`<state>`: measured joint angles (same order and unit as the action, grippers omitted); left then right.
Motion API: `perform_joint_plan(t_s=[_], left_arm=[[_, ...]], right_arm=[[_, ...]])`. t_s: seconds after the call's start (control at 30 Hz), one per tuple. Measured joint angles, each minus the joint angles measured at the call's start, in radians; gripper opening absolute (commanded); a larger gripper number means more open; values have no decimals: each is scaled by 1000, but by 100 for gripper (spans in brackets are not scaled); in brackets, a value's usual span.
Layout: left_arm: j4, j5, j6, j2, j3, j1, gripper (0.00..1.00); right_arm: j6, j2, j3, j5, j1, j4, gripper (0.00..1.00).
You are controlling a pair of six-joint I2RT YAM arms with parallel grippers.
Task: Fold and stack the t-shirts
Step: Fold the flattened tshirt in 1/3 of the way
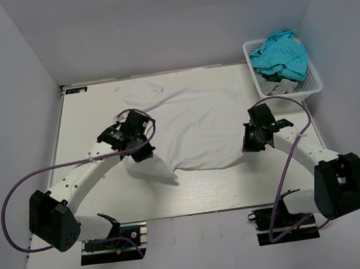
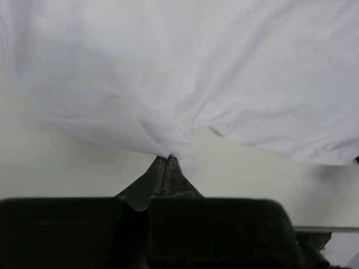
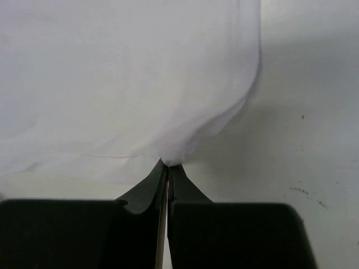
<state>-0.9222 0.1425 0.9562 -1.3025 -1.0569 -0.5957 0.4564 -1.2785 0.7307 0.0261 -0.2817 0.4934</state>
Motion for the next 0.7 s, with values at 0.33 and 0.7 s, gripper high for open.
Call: perform_joint_plan(t_s=[0.33, 0.7], left_arm=[[26, 132, -109, -300, -278, 150, 0], [185, 126, -259, -440, -447, 274, 0]], right_arm=[[-20, -146, 243, 37, 0, 11, 0], [-18, -402, 557, 130, 4, 75, 0]])
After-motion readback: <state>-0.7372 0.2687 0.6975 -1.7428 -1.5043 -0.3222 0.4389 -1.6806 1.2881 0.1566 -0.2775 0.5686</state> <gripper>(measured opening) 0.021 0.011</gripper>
